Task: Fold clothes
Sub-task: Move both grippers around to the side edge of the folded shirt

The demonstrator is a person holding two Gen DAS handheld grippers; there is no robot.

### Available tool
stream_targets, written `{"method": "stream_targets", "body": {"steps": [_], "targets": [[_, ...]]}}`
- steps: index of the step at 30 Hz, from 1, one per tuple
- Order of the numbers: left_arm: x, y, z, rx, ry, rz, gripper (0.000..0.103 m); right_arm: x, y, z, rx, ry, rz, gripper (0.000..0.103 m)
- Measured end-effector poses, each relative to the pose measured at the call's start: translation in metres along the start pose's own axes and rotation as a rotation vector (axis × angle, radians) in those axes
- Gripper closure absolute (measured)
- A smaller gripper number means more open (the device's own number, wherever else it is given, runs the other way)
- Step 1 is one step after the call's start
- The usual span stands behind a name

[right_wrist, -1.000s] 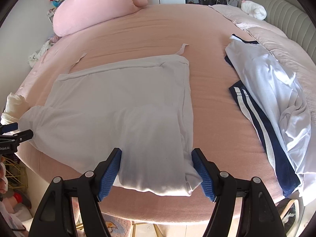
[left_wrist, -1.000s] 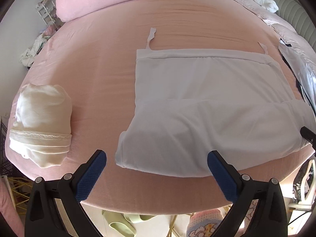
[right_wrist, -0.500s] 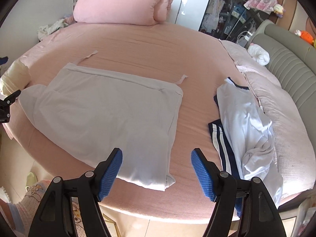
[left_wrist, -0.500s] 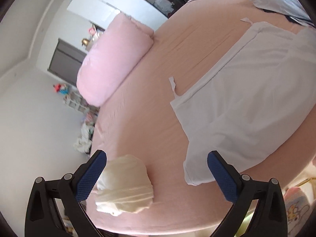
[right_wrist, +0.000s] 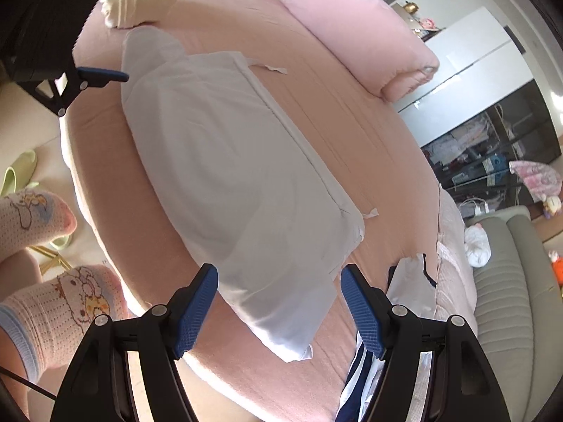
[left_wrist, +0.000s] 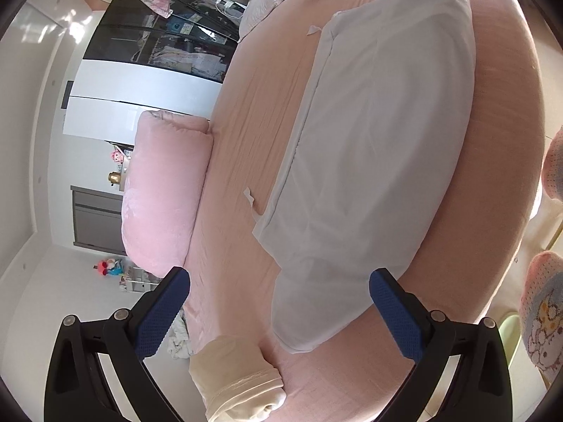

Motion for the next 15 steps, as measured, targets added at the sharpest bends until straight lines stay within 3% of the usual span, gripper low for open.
{"method": "stream_targets", "body": {"steps": [5,10,15], "targets": [[0.002,0.011,-0.013,0.032,0.020,0.047,0.000,0.000,0.012,0.026,-0.049,-0.144,0.022,0.031],[-0.001,0.001,-0.029,-0.066,0.056,0.043,0.000,0.001,0.024,0.052,-0.098,-0.288,0.045,0.031],[-0.005,0.003,-0.046,-0.005,0.125,0.040,0.000,0.001,0.037,0.067,-0.154,-0.369,0.066,0.031]]}}
Point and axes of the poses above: each gripper's, at about its wrist camera, not at the fingertips, and y roughly the way its jaws point, z to its left, x to its top, the point moved 3 cm from there along y, roughly the way its jaws point, and after that the axes turned 8 degrees about z, right-handed, at the moved point
